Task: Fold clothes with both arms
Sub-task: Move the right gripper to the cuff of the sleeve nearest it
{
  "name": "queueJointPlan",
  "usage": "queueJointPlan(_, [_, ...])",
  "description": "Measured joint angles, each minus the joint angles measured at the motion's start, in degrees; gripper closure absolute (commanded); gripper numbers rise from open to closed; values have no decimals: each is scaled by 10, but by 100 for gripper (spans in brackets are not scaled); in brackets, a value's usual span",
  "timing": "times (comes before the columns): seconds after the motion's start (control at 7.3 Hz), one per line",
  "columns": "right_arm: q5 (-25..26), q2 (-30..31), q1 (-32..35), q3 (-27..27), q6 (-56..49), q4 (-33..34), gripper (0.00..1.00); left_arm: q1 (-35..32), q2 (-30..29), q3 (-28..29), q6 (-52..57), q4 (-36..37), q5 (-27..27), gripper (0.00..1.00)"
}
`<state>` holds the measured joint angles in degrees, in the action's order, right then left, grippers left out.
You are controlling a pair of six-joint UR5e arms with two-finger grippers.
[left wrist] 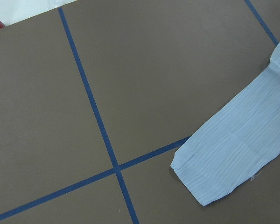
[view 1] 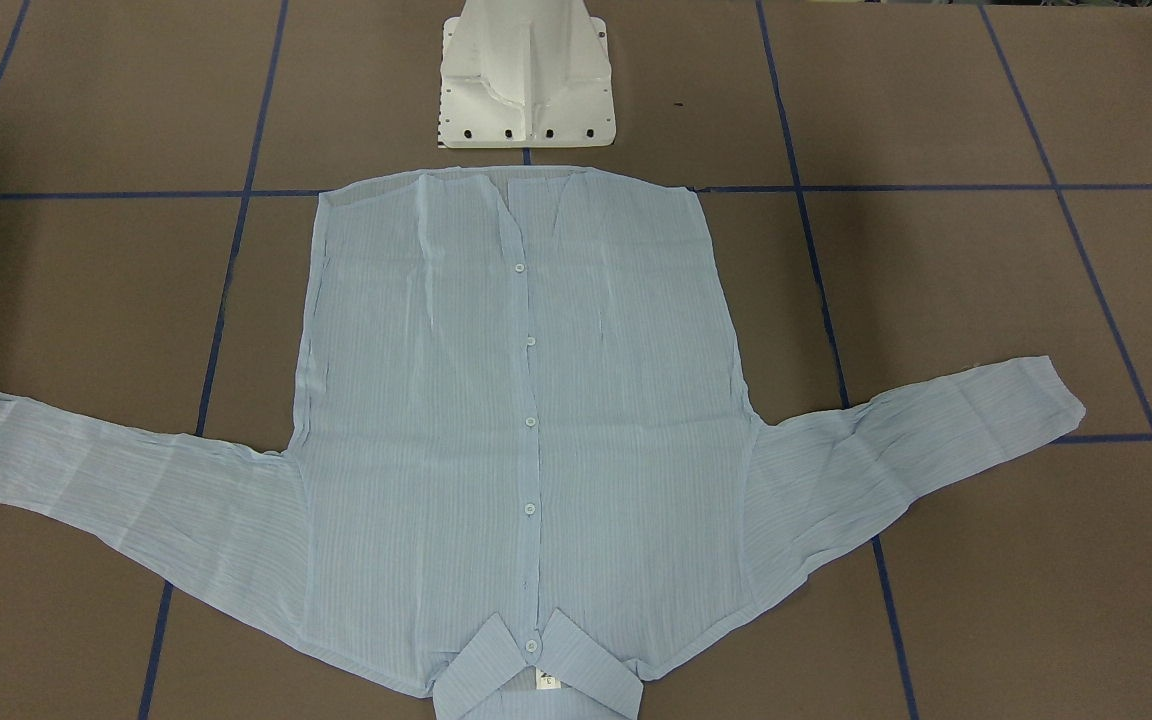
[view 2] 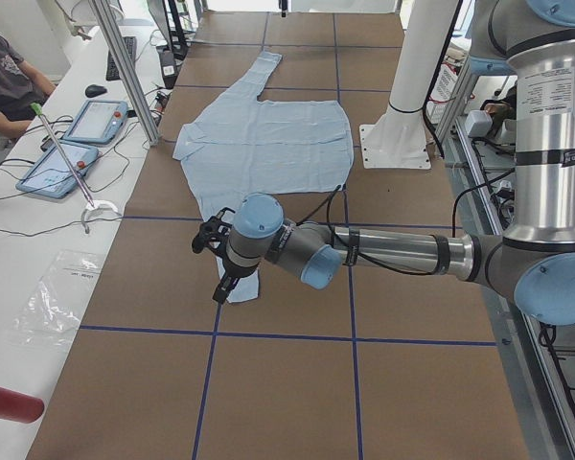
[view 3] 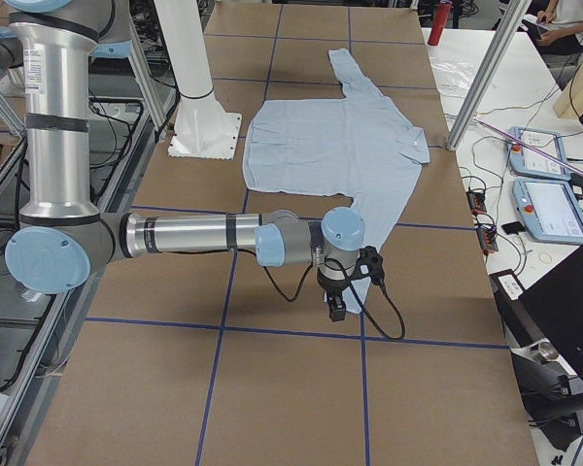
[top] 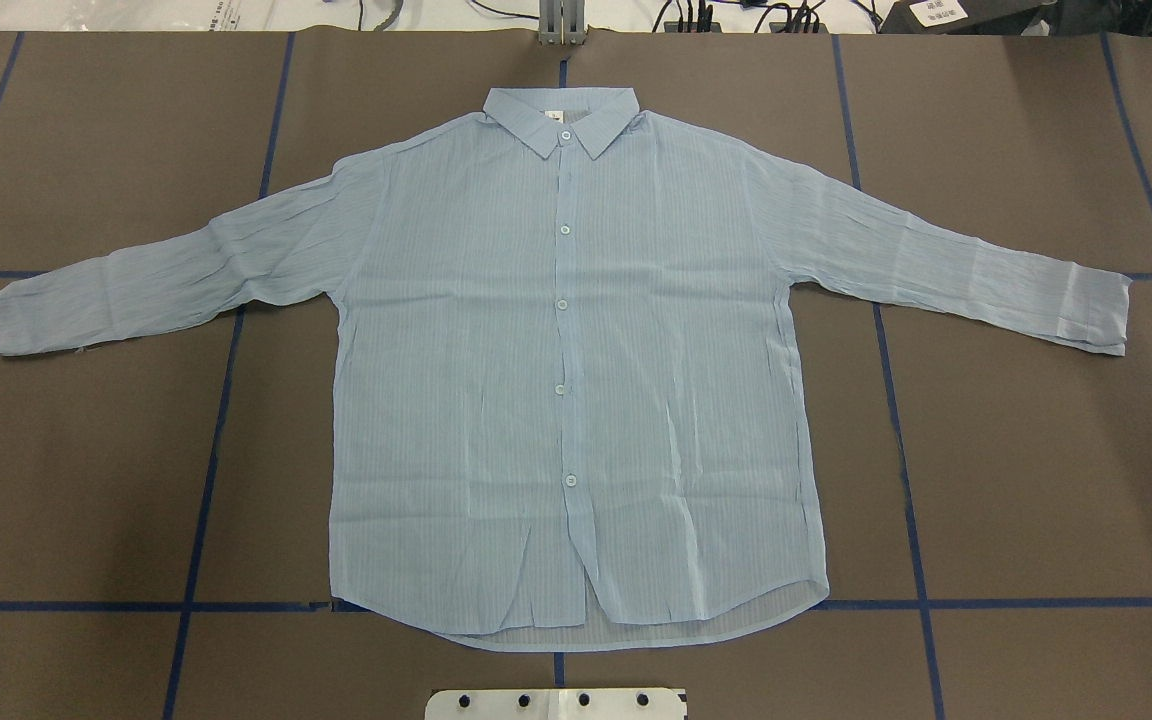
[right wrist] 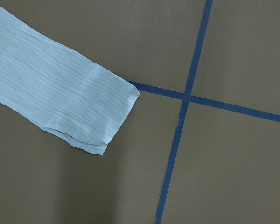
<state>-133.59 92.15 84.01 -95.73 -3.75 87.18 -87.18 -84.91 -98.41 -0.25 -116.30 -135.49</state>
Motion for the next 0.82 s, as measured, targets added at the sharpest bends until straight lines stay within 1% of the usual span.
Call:
queueJointPlan(0.27, [-12,-11,-23,24,5,-11,0,0,2,-2,0,-1,-5,0])
queueJointPlan(0.41, [-22,-22,-38,50,24,-49,1,0,2,-2,0,-1,-6,0])
queueJointPlan(0.55, [-28,-48,-50,111,60,-120,3,1,2,-2,0,-1,-7,0])
queueJointPlan(0.68, [-30,-81,-63,184,109,-192,4,1,3,-3,0,-1,-7,0])
queueJointPlan(0.82, [-26,-109,-83,239,160,-243,4,0,4,-5,0,-1,-7,0])
